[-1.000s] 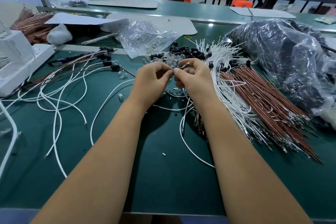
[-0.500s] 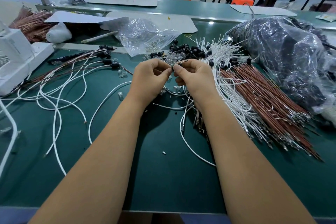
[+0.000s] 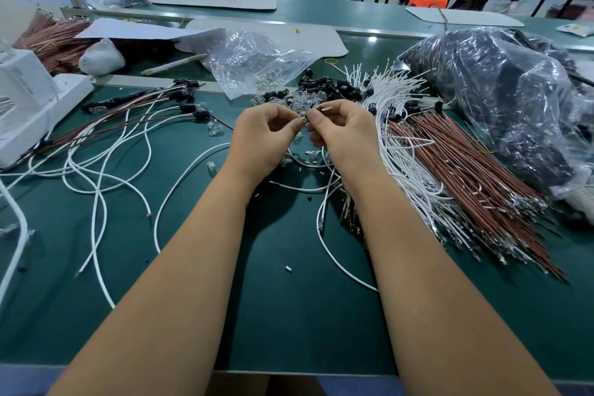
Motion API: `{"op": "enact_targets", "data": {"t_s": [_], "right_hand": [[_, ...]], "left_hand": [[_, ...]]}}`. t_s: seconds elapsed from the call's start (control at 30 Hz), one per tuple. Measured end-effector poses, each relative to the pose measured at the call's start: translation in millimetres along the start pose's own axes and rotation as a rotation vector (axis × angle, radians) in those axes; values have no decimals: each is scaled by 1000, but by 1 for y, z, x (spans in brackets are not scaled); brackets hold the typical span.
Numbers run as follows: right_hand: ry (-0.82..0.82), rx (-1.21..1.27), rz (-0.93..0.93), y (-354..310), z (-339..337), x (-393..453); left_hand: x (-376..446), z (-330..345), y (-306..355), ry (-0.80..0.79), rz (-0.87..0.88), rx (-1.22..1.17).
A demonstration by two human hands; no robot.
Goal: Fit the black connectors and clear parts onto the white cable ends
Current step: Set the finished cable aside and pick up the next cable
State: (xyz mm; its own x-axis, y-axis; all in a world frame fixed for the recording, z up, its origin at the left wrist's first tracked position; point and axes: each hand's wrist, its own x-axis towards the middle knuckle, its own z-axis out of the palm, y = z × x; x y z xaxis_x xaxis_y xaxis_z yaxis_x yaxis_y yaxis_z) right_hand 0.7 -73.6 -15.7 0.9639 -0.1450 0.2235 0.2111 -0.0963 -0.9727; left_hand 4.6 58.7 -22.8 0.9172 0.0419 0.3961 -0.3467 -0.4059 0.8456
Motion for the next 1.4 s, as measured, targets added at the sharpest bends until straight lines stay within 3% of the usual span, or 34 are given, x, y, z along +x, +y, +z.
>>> {"op": "enact_targets", "data": {"t_s": [0.57, 0.9, 1.03, 1.13, 1.3, 1.4], "right_hand": [[115, 10, -7, -3, -1, 1], [151, -128, -134, -2, -2, 1], [153, -153, -175, -6, -3, 0], [89, -183, -219, -8, 1, -2], [-5, -245, -240, -7, 4, -2], [-59, -528, -257, -7, -2, -1]], "left_hand": [[0, -1, 0, 22, -40, 0], [2, -10, -9, 45, 30, 156], [0, -8, -6, 61, 168, 249], [-3, -4, -1, 35, 236, 187], [0, -4, -2, 78, 169, -19], [3, -5, -3, 90, 123, -108]]}}
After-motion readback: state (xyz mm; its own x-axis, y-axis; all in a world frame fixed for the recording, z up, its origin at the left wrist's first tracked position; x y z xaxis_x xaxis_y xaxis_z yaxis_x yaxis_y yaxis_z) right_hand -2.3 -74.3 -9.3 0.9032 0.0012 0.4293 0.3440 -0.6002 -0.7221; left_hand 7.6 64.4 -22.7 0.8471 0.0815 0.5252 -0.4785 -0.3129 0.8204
